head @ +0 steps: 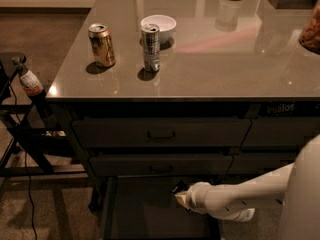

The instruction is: Pick rxbar blueberry from bottom drawer and place on counter

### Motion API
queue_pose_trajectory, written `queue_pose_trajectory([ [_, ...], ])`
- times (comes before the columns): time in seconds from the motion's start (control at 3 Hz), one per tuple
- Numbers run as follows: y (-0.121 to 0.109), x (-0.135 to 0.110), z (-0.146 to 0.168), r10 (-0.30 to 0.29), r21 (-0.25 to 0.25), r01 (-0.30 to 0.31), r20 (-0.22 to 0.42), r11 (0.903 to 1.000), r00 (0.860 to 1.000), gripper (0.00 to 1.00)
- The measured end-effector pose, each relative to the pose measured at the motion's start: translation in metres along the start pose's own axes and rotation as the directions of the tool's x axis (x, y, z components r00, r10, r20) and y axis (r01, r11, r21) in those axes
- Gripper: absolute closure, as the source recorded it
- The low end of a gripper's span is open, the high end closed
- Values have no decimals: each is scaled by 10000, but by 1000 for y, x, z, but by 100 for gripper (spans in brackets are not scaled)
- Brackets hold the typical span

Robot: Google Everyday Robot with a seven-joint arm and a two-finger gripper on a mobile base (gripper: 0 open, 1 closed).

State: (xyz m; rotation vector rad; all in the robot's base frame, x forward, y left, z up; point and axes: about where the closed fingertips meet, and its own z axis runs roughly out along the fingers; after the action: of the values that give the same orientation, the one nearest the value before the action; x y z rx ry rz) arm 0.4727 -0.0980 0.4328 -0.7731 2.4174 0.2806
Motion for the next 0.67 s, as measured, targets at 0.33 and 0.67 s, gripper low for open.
queue_pose_trajectory([
  [0.33,-8,-22,-34,-201,458,198,55,9988,9998,100],
  [0.67,-23,-58,-74,-526,1172,483,339,9919,9980,100],
])
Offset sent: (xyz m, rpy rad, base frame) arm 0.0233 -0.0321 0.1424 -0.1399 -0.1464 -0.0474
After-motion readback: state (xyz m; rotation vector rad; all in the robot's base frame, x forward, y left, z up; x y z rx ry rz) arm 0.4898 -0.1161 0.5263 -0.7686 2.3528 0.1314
